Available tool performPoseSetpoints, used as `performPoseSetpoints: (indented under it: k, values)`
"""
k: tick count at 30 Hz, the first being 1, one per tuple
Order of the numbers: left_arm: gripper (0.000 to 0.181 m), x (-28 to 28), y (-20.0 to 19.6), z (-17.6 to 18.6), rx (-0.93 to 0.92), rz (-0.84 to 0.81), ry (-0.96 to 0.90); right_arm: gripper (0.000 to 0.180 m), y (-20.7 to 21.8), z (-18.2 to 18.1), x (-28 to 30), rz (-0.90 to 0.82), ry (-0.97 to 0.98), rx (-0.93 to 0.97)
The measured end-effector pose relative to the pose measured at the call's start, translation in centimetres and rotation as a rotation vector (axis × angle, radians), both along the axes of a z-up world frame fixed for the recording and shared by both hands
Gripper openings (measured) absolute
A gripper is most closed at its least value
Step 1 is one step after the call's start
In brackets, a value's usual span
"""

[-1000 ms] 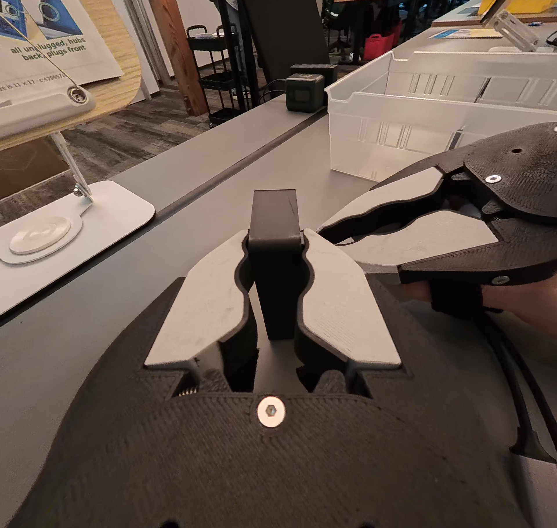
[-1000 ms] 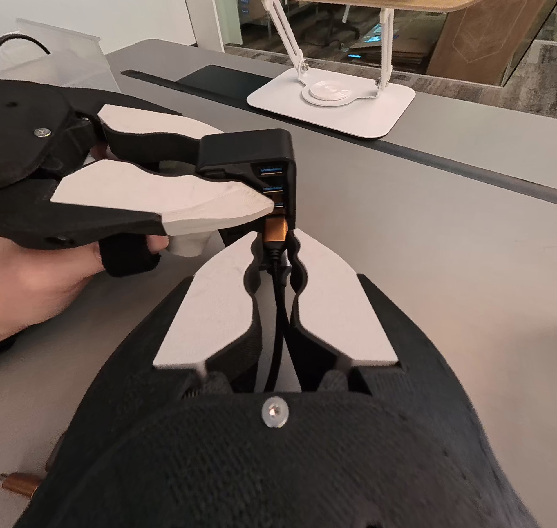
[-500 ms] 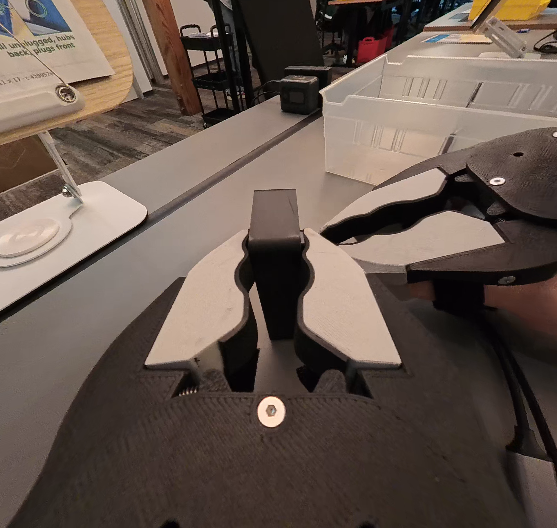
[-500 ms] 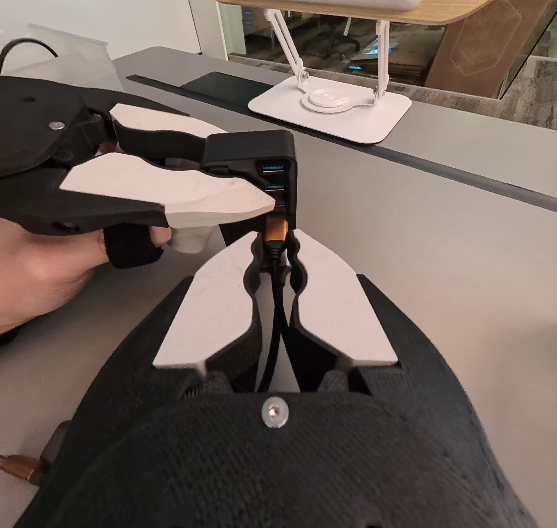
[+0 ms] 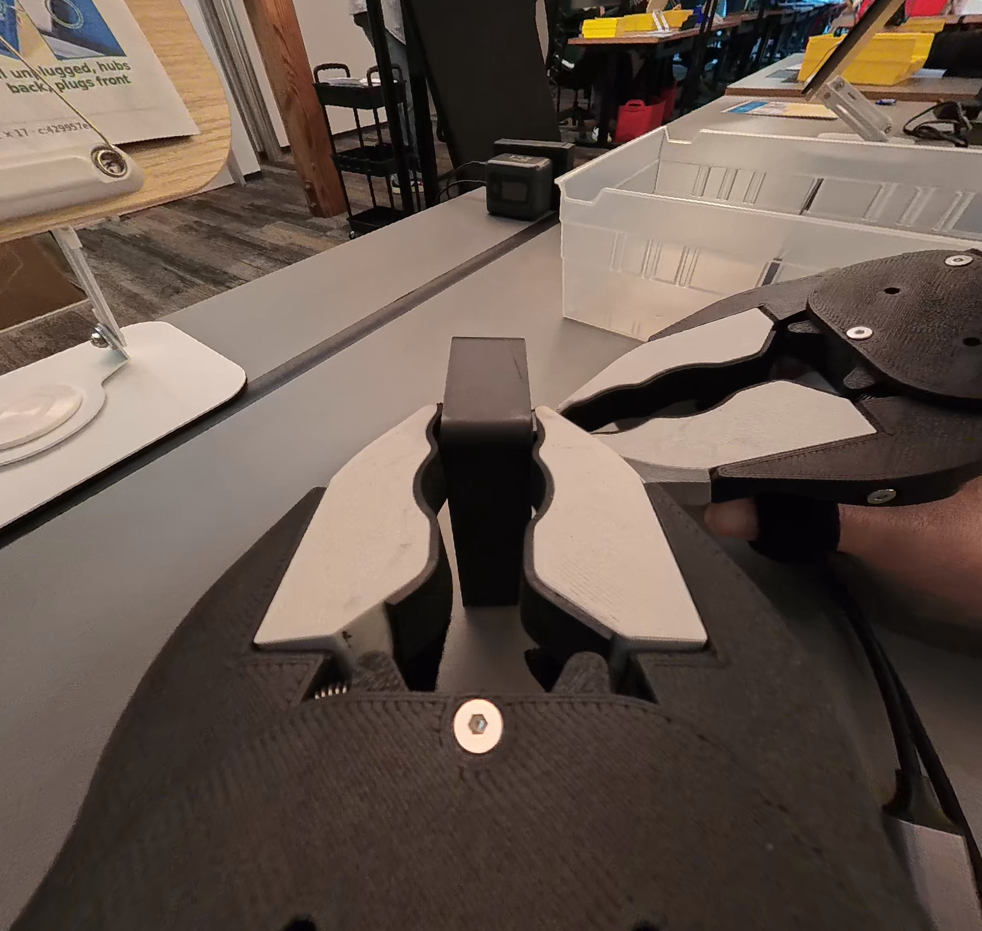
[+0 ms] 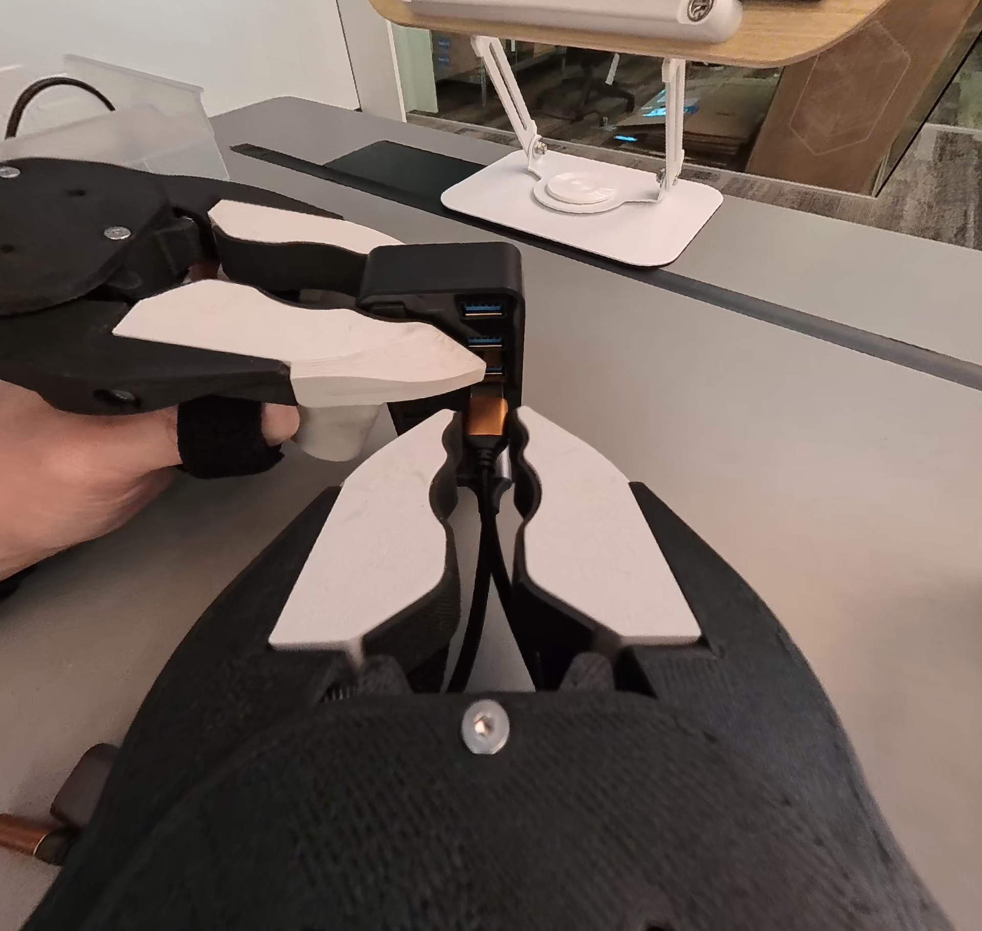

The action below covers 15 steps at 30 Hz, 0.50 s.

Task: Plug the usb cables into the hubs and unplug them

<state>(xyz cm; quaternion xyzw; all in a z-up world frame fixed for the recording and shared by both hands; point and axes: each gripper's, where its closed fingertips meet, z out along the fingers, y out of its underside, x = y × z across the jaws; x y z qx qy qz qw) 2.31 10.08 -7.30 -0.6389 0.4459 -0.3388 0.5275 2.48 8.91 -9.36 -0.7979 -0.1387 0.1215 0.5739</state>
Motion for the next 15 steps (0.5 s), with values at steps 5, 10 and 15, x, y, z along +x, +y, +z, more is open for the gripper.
performPoseSetpoints:
  k: [5,10,15]
  values:
    - [0.027,0.04,0.1,-0.08,-0.009,-0.013,-0.011,0.016,0.13,0.02,0.01,0.004,-0.001,0.0]
    - [0.026,0.02,0.31,-0.21,0.04,0.034,0.042,0.016,0.16,-0.05,0.11,-0.017,-0.032,0.001]
    - [0.027,0.19,0.09,-0.26,0.049,0.015,0.041,0.017,-0.07,-0.1,0.33,-0.038,-0.051,-0.006]
